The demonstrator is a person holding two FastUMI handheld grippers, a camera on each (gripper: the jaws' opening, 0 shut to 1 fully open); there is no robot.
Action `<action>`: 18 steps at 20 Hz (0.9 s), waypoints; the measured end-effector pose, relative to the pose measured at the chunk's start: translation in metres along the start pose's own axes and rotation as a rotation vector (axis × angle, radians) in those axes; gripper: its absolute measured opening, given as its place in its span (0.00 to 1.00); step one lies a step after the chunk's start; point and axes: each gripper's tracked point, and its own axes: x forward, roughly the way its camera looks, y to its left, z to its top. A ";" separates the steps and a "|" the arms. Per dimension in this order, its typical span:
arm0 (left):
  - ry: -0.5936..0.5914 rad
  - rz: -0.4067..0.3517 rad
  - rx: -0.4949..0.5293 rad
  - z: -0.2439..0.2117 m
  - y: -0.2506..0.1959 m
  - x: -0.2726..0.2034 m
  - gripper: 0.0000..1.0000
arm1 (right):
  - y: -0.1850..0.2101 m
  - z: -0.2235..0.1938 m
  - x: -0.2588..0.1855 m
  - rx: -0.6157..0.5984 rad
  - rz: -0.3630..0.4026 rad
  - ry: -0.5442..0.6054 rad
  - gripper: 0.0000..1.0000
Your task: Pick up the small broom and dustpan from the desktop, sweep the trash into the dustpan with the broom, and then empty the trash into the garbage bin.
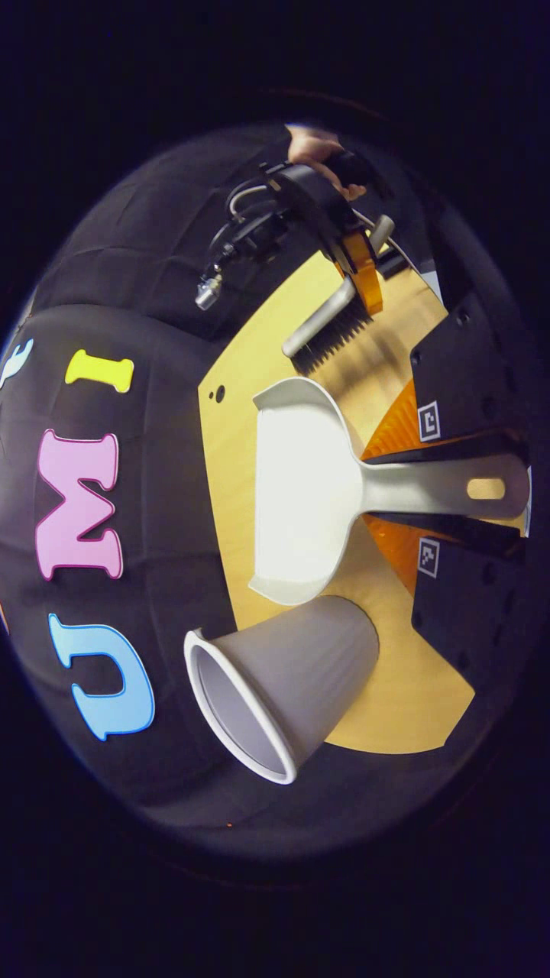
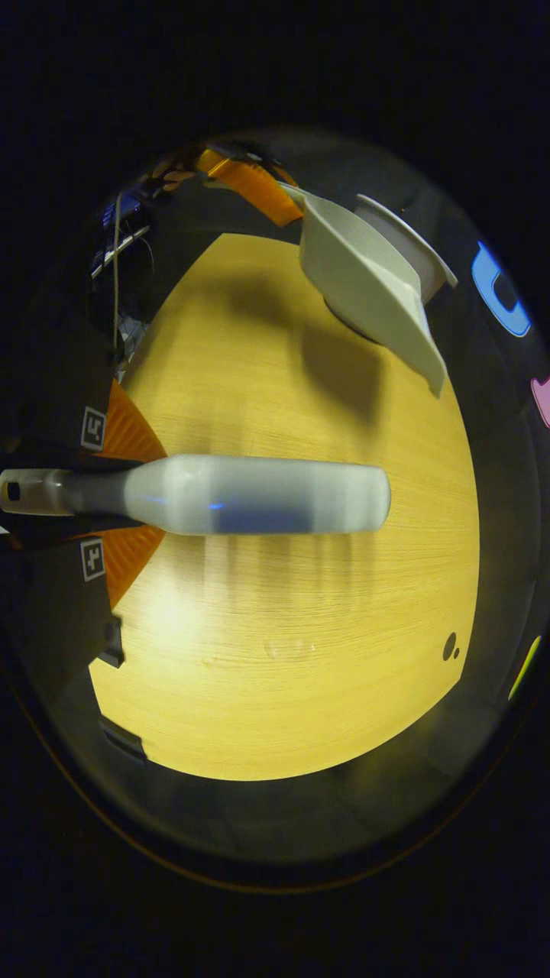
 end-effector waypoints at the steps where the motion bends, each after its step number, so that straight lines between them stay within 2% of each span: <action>1: 0.022 -0.006 -0.026 -0.017 -0.002 0.010 0.29 | 0.001 -0.001 0.009 -0.004 -0.008 0.011 0.28; 5: 0.051 -0.030 -0.149 -0.047 -0.008 0.032 0.30 | 0.009 0.000 0.038 -0.038 -0.040 0.042 0.28; 10: 0.116 0.008 -0.201 -0.066 -0.009 0.043 0.29 | 0.023 0.003 0.064 -0.022 -0.054 0.074 0.28; 11: 0.134 0.010 -0.220 -0.069 -0.011 0.045 0.29 | 0.026 0.006 0.066 -0.014 -0.054 0.068 0.31; 12: 0.138 0.014 -0.223 -0.070 -0.012 0.047 0.30 | 0.028 0.009 0.070 -0.011 -0.055 0.069 0.28; 13: 0.144 0.020 -0.223 -0.071 -0.013 0.051 0.28 | 0.028 0.009 0.072 -0.006 -0.053 0.083 0.31; 15: 0.156 0.027 -0.203 -0.070 -0.011 0.049 0.29 | 0.029 0.010 0.073 -0.002 -0.045 0.094 0.31; 17: 0.217 0.024 -0.235 -0.078 -0.014 0.052 0.30 | 0.027 0.011 0.071 -0.011 -0.057 0.090 0.28; 18: 0.276 0.008 -0.270 -0.086 -0.019 0.053 0.30 | 0.027 0.010 0.070 -0.011 -0.064 0.094 0.29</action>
